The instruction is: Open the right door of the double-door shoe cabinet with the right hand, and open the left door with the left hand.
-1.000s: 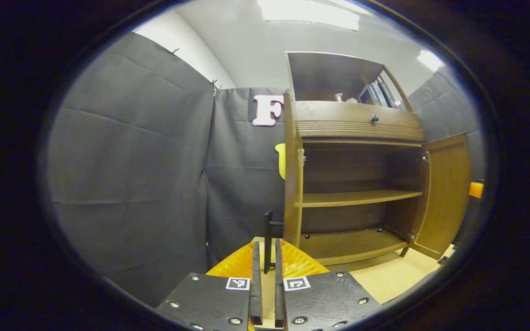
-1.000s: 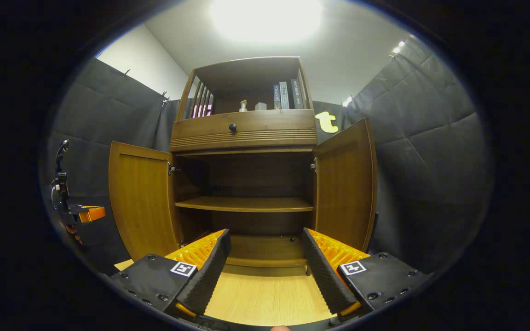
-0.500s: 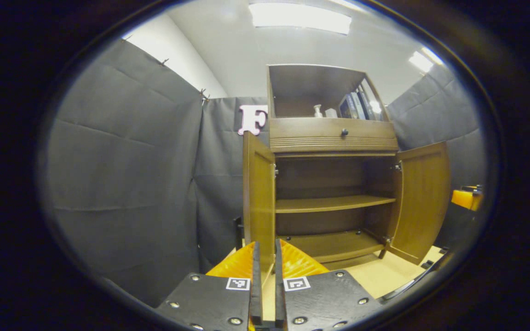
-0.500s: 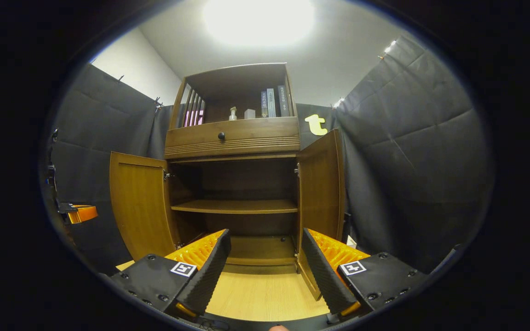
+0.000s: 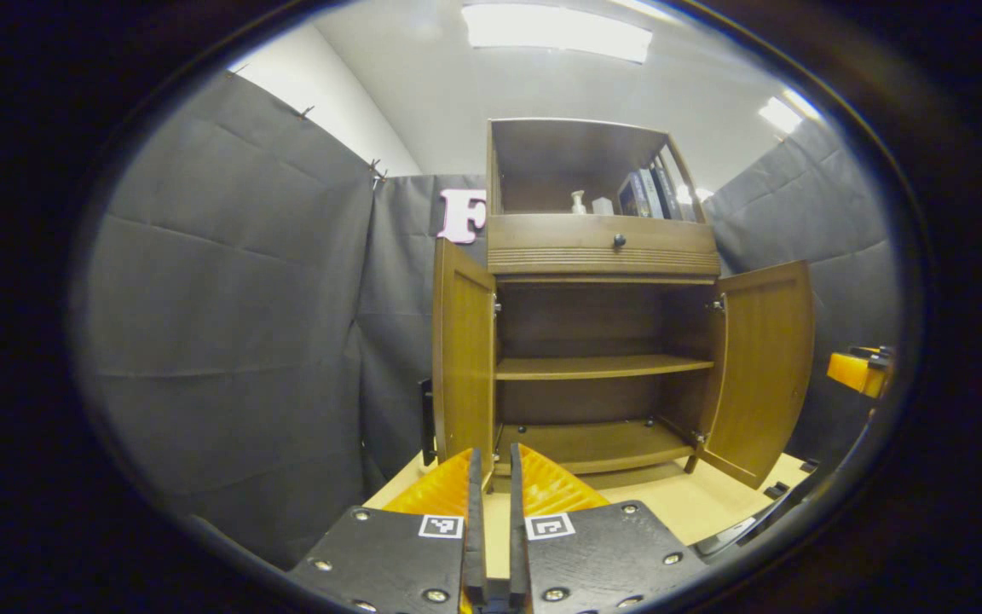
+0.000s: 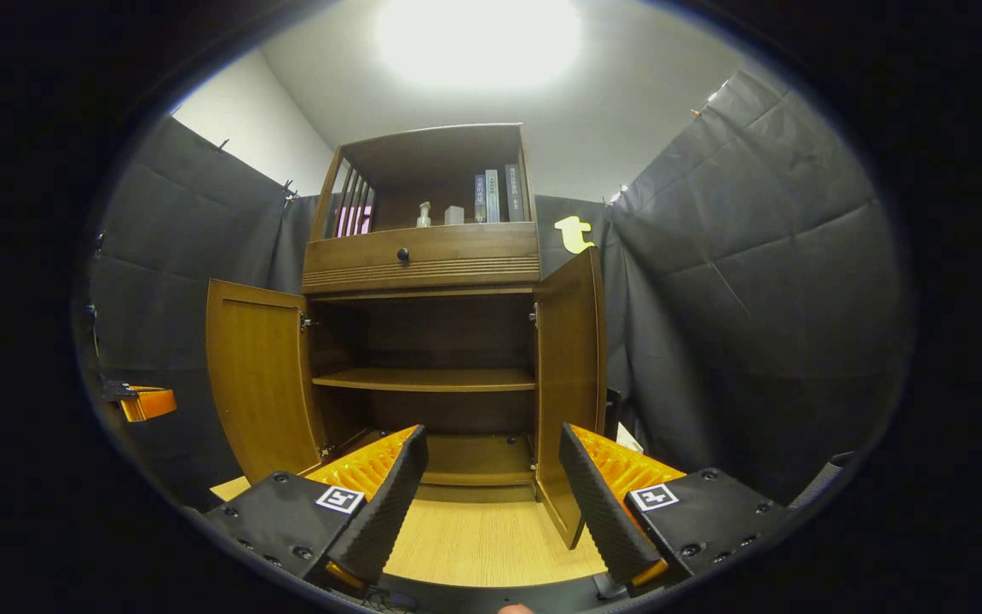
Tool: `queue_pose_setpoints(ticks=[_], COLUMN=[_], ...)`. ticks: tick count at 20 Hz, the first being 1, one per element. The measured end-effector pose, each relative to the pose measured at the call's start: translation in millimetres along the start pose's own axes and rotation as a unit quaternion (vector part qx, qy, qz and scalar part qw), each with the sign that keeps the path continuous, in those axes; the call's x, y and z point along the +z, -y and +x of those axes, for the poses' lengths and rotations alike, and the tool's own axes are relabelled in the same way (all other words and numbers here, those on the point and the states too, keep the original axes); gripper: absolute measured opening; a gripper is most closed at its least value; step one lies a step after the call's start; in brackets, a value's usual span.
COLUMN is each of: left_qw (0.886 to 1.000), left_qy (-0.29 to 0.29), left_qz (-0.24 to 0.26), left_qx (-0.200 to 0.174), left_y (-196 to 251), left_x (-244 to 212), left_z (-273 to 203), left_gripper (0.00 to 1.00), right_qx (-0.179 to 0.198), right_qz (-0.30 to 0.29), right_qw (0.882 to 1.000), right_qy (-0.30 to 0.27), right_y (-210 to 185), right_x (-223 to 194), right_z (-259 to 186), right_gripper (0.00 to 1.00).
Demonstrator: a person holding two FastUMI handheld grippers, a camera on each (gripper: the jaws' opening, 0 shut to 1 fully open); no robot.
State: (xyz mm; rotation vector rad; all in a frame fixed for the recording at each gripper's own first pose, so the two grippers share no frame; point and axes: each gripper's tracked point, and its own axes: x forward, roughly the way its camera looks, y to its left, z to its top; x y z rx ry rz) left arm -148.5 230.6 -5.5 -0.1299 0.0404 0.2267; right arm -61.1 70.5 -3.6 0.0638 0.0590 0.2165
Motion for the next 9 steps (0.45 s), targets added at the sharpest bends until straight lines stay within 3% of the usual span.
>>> queue_pose_setpoints(ticks=[3, 4, 6, 8, 9], left_qw=[1.000, 1.000, 1.000, 1.000, 1.000], left_qy=[0.006, 0.007, 0.011, 0.014, 0.016], left_qz=[-0.007, -0.007, -0.002, 0.002, 0.003], left_qx=[0.000, 0.001, 0.007, 0.004, 0.003], left_y=[1.7, 1.7, -0.6, 2.3, 3.4], left_x=[3.6, 4.7, 7.3, 9.5, 11.6], left_z=[-6.5, -8.5, -11.7, -15.5, -18.2], left_gripper=[0.19, 0.21, 0.26, 0.26, 0.26], right_qx=[0.000, 0.000, 0.000, 0.000, -0.001], right_qz=[0.002, 0.001, 0.000, 0.000, 0.001], right_qw=[1.000, 1.000, 1.000, 1.000, 1.000], right_qy=[0.000, 0.000, 0.003, 0.003, 0.003], right_y=[-1.0, -0.9, -1.2, 0.0, 0.7], right_x=[-1.3, -0.3, 0.8, 1.2, 1.3], right_z=[-4.7, -5.0, -7.7, -10.9, -11.9], right_gripper=[0.97, 0.92, 0.97, 0.97, 0.92])
